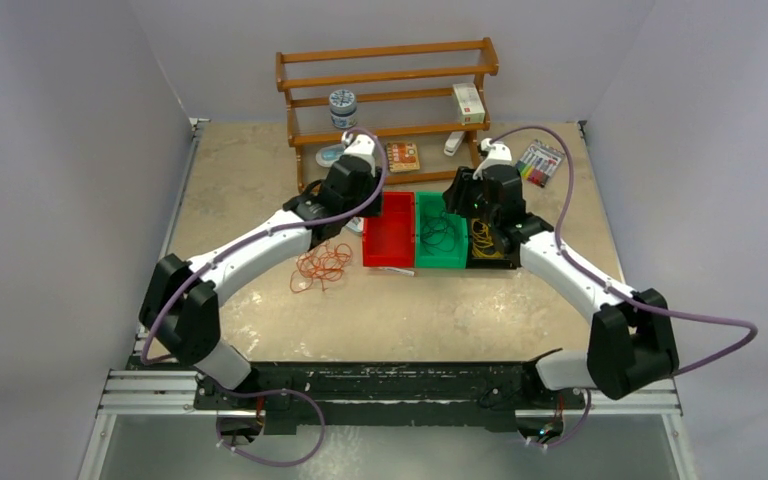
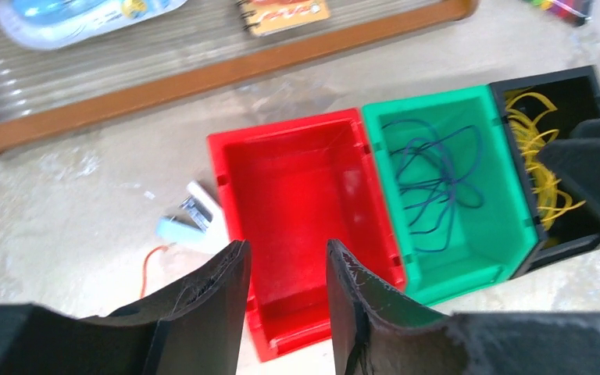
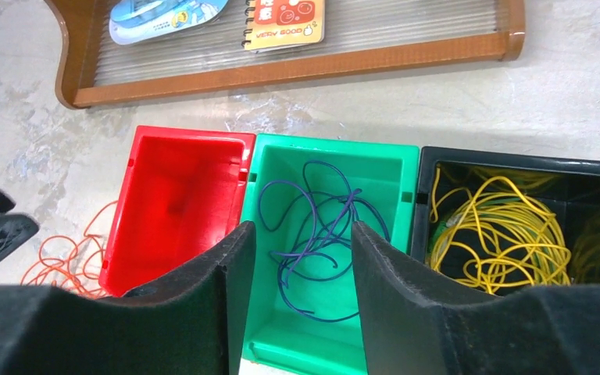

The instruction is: Untangle the cables

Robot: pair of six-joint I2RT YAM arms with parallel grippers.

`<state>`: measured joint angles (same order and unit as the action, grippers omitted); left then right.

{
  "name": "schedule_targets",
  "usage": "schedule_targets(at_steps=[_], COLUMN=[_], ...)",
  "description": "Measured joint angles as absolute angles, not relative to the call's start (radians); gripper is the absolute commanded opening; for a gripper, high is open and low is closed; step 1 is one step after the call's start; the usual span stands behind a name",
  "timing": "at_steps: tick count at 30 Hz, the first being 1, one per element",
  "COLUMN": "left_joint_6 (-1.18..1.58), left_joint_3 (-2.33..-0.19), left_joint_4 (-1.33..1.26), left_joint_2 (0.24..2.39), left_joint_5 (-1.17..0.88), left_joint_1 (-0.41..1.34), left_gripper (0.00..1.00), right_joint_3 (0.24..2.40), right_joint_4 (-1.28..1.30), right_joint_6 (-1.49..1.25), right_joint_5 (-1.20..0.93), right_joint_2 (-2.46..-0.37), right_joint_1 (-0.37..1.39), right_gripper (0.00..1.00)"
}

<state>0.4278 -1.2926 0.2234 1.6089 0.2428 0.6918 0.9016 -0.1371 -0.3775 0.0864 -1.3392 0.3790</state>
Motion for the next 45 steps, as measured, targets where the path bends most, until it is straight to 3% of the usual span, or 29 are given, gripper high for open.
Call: schedule_targets(at_steps=[12,27,33,45], left_joint_6=[0.496,0.54,0.541,0.558], left_joint_3=[-1.023,-0.934,-0.918,-0.911], left_joint_4=[0.212,0.206,0.208,0.208], left_joint_2=[1.477,1.378,1.374,1.324], left_joint_5=[0.329,0.408,0.421,0.465], left_joint_1=[0.672,0.643,0.641,0.633], left_gripper=[0.37,0.37,0.37,0.39], right_joint_3=[0.991,1.034,1.034,1.034], right_joint_4=[-0.121,-0.118,-0.13,-0.095], right_joint_6=[-0.35,-0.303,-0.295,-0.286], right_joint_5=[0.059,0.081,0.067,0.072], right_joint_2=[-1.526,-1.708,-1.715,-1.573], right_joint_1=[0.379,0.379,0.379,0.379], right_gripper=[0.35,0.14,0.15,0.33])
